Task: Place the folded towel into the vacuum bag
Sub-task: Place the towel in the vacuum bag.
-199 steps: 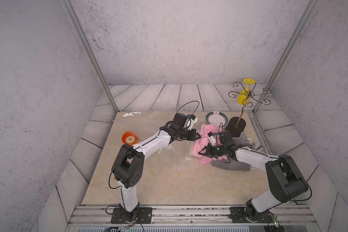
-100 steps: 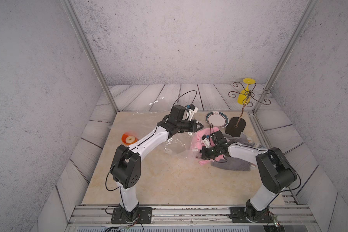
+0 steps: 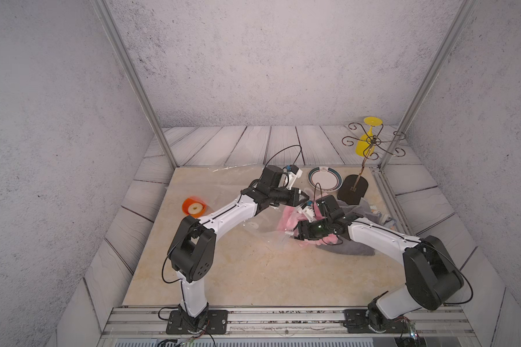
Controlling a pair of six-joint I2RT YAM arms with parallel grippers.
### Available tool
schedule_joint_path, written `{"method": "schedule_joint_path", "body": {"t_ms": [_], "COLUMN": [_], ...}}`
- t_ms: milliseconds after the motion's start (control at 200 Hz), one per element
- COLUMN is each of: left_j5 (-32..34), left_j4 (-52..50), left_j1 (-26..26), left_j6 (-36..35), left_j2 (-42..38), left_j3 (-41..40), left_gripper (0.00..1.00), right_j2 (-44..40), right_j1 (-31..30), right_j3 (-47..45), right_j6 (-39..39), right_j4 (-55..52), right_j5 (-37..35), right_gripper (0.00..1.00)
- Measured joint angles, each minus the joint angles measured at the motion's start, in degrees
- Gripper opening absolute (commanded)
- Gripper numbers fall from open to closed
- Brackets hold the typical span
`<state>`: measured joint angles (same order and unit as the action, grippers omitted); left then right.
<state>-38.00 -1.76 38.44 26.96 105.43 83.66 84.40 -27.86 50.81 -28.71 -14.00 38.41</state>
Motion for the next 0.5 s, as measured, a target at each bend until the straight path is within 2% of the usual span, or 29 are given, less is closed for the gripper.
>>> {"method": "schedule_joint_path", "body": {"t_ms": [170,255,370,500], "left_j5": [0.5,0.9,1.7,2.0], "left_j4": [-2.7,-4.0,-4.7,-4.7], "left_j1": [0.7,1.3,1.9,2.2], "left_j6": [-0.4,-0.8,-1.1,-1.2], "left_j2": [0.2,0.9,1.1,1.1], "left_j3": [-3.7,-4.3,-4.4,-4.4], "left_gripper": [0.00,0.00,0.00,0.00], "right_j2": [-12.6,-17.2,-21.4,-21.9], "right_j1": [10.6,13.5,15.1,15.7], "right_j3": [-5.2,-6.2,-6.4,-6.5], "right_j6": [-5.5,-6.9,-7.8,-7.8], "right_j4": [6.4,6.7,1.1,-6.6], "right_j5": [0.4,-1.4,-9.7,-21.1], "right_gripper": [0.80,0.80,0.79,0.76]}}
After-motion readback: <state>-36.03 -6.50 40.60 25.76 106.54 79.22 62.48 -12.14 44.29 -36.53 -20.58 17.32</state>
